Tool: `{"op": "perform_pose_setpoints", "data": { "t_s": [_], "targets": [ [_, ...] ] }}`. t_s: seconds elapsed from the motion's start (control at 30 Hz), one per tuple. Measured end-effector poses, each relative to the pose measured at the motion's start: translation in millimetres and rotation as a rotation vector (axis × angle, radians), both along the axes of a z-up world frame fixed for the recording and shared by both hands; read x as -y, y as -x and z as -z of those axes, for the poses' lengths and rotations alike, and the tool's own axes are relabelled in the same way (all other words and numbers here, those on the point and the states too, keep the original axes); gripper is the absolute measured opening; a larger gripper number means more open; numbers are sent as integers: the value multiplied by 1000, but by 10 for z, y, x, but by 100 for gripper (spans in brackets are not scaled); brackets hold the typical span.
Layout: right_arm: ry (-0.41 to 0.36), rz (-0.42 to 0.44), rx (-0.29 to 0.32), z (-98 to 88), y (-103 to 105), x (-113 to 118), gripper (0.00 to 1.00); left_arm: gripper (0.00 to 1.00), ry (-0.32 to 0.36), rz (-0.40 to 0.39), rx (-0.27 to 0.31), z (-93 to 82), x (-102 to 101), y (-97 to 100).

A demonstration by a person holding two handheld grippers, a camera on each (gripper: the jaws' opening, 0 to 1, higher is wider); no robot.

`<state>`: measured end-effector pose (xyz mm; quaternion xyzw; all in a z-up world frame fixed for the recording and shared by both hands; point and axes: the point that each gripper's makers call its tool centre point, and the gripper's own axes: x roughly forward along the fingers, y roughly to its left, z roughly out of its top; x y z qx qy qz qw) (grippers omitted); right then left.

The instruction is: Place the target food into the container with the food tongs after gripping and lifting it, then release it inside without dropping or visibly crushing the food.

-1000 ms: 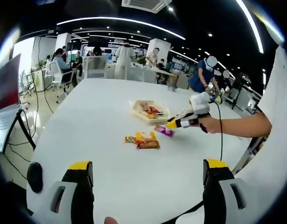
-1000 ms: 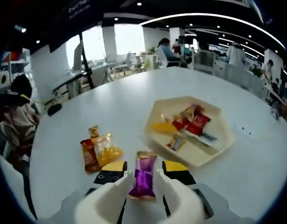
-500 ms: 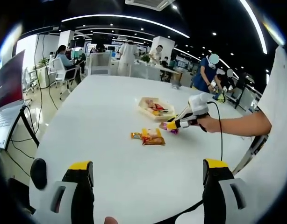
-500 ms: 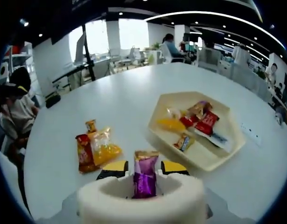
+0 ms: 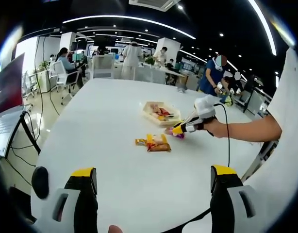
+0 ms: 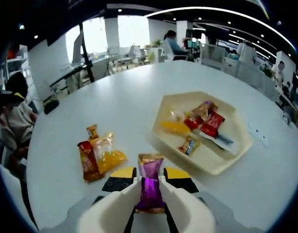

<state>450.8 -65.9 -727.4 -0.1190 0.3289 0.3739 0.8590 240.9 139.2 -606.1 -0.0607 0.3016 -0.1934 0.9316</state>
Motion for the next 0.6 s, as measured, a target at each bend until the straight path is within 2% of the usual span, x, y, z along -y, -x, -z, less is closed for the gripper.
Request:
{"op": "perform_pose_setpoints", "data": {
  "t_s": [0.17, 0.33, 0.47, 0.6],
  "targets": [
    [-31, 15, 3, -151, 41, 41, 21, 97, 5, 1, 11, -21, 14, -14],
    [-52, 45, 36, -353, 81, 177, 21, 98, 10, 37, 17, -22, 143, -61],
    [-118, 92, 88, -623, 61, 282, 21, 98, 16, 78, 19, -17, 268, -141],
    [-190, 142, 108, -876, 53, 413, 21, 98, 27, 122, 13, 8, 412, -202]
  ]
}}
